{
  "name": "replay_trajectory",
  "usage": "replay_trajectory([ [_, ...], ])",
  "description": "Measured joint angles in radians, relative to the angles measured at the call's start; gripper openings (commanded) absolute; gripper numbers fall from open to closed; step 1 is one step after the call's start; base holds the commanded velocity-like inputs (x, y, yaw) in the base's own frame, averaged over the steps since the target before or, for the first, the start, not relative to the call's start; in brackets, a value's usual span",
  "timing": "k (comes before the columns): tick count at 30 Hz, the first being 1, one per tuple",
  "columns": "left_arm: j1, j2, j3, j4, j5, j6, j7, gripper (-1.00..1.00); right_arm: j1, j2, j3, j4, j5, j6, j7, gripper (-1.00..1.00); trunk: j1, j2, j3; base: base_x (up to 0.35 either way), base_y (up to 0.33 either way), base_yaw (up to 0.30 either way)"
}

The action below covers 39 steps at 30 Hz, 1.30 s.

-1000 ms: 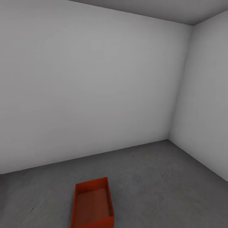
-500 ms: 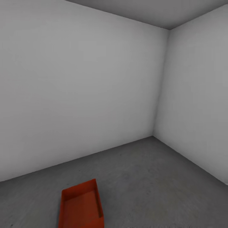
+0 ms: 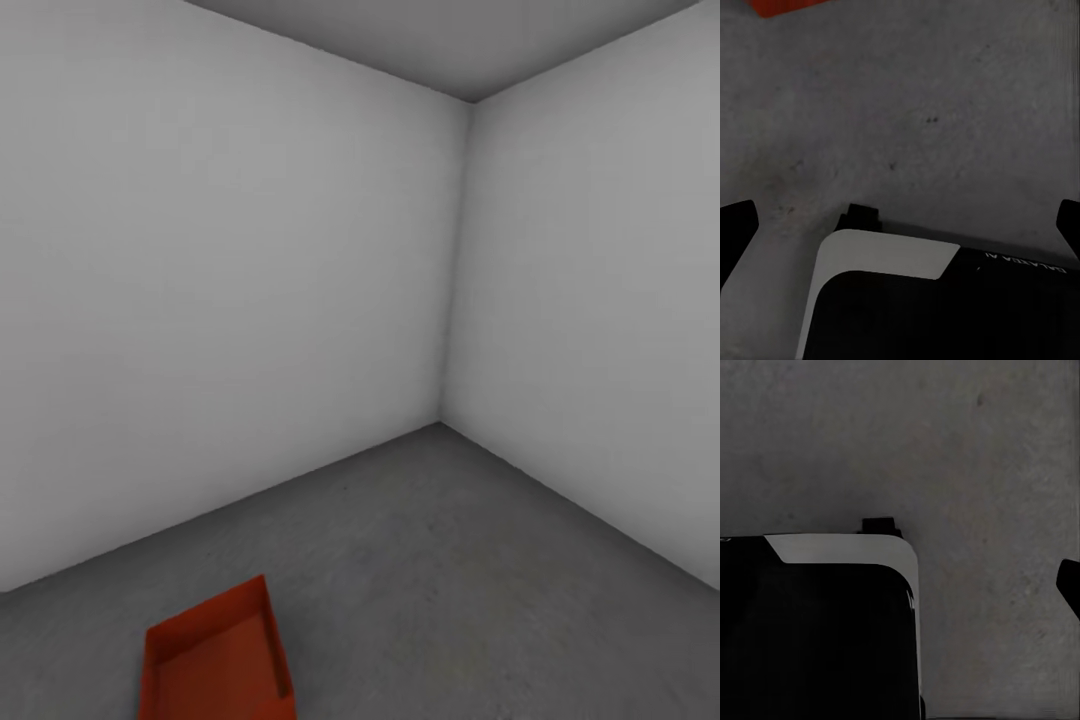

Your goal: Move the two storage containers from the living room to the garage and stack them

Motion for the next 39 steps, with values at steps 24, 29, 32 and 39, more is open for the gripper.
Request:
replay_trajectory([
  [24,0.002,0.003,0.001,0.000,0.000,0.000,0.001,1.00,0.000,-0.001,-0.001,0.000,0.000,-0.001,0.000,1.00,0.000,0.000,0.000,0.000,0.000,-0.297],
  [29,0.003,0.004,0.000,0.000,0.000,0.001,0.001,1.00,0.000,-0.001,-0.001,0.000,0.000,-0.002,0.000,1.00,0.000,0.000,0.000,0.000,0.000,-0.297],
  [32,0.003,0.003,0.000,0.001,0.000,0.001,0.001,1.00,0.000,-0.002,-0.001,0.000,0.000,-0.002,0.000,1.00,0.000,0.000,0.000,0.000,0.000,-0.297],
  [39,0.003,0.003,0.000,0.001,0.000,0.001,0.001,1.00,0.000,-0.002,-0.001,0.000,0.000,-0.003,0.000,1.00,0.000,0.000,0.000,0.000,0.000,-0.297],
])
